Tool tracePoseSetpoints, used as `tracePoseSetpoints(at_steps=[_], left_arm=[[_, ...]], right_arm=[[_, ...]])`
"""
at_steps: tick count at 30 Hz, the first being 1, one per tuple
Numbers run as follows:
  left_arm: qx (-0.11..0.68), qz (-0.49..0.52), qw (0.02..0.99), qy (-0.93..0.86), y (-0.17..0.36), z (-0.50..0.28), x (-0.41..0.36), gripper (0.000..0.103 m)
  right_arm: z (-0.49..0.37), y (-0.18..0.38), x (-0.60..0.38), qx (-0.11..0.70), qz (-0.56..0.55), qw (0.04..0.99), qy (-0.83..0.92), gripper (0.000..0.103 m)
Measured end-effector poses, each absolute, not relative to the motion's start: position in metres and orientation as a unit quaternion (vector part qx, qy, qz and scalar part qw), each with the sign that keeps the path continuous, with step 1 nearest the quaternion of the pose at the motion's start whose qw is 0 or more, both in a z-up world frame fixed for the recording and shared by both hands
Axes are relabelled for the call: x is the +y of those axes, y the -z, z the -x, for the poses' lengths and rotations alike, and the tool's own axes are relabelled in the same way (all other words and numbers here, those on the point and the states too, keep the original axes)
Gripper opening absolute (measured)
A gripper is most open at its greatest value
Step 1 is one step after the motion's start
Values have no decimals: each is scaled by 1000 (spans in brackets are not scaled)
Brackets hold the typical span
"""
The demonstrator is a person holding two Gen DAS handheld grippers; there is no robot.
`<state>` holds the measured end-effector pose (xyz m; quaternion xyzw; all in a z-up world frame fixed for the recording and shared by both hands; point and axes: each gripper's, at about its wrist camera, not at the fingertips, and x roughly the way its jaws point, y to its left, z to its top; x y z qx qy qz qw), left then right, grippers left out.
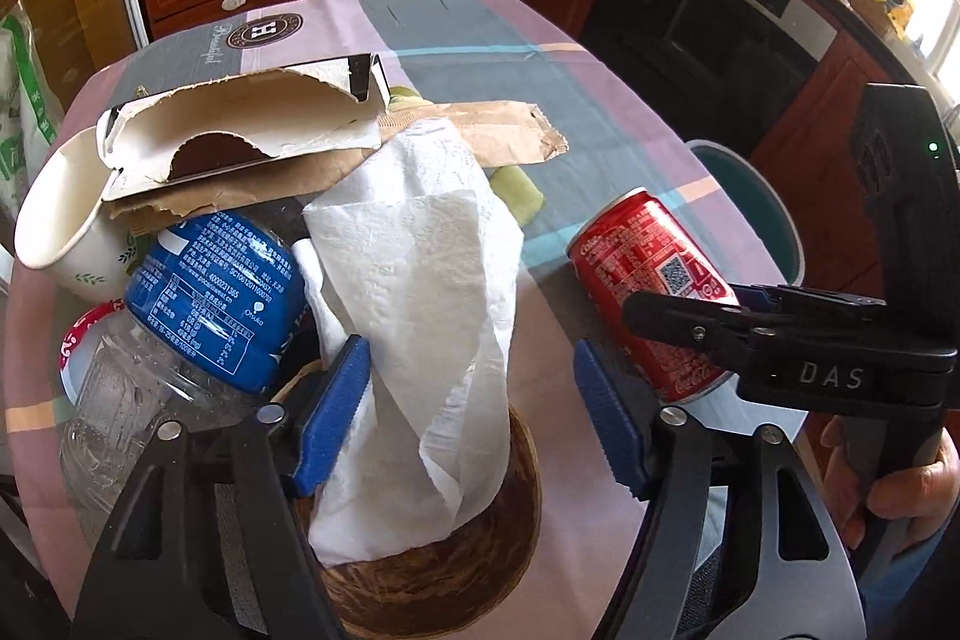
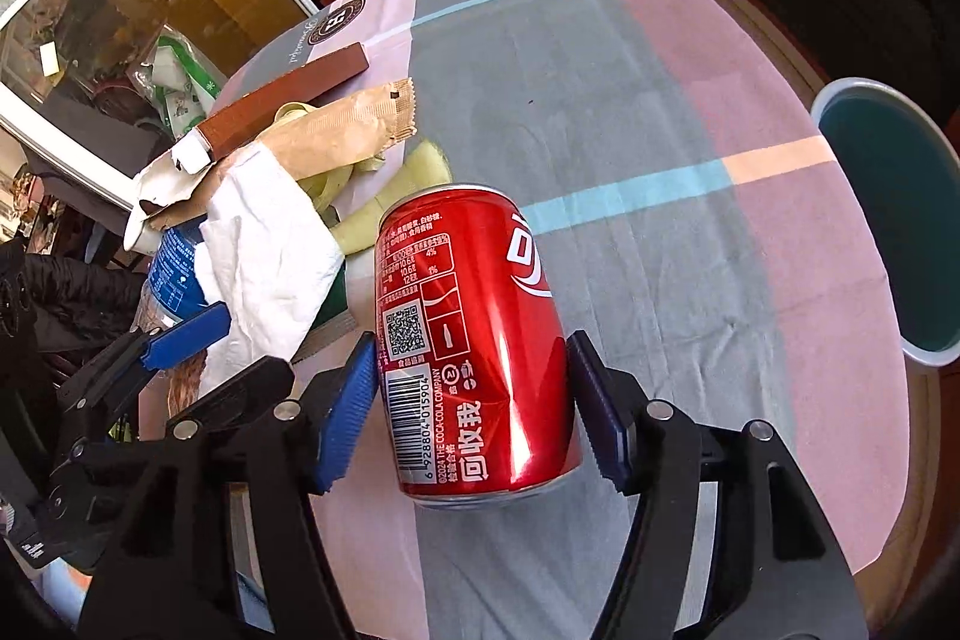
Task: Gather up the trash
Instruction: 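Grasp the red Coca-Cola can with the right gripper while the left gripper grasps the white tissue, then carry the can and tissue over the bin and open both grippers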
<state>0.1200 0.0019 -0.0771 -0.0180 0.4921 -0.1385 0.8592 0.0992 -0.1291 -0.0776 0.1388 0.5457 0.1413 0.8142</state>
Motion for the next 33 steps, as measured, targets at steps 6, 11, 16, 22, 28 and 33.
tracePoseSetpoints(at_steps=[6, 11, 16, 22, 28, 33], left_arm=[[504, 2, 854, 126, 82, -117, -1, 16], [492, -5, 861, 127, 66, -109, -2, 5], [463, 2, 876, 136, 30, -100, -2, 5], [438, -20, 883, 166, 0, -93, -31, 6], [431, -37, 878, 203, -8, -99, -80, 6], [437, -47, 867, 235, -3, -113, -127, 6]], right_arm=[[-93, 76, -133, 541, -144, 816, -143, 60], [-88, 70, -137, 529, -147, 823, -143, 60], [-77, 53, -150, 508, -157, 835, -139, 60], [-66, 28, -177, 476, -173, 853, -126, 60], [-53, 1, -224, 441, -181, 874, -91, 60], [-48, -11, -270, 424, -175, 887, -51, 60]])
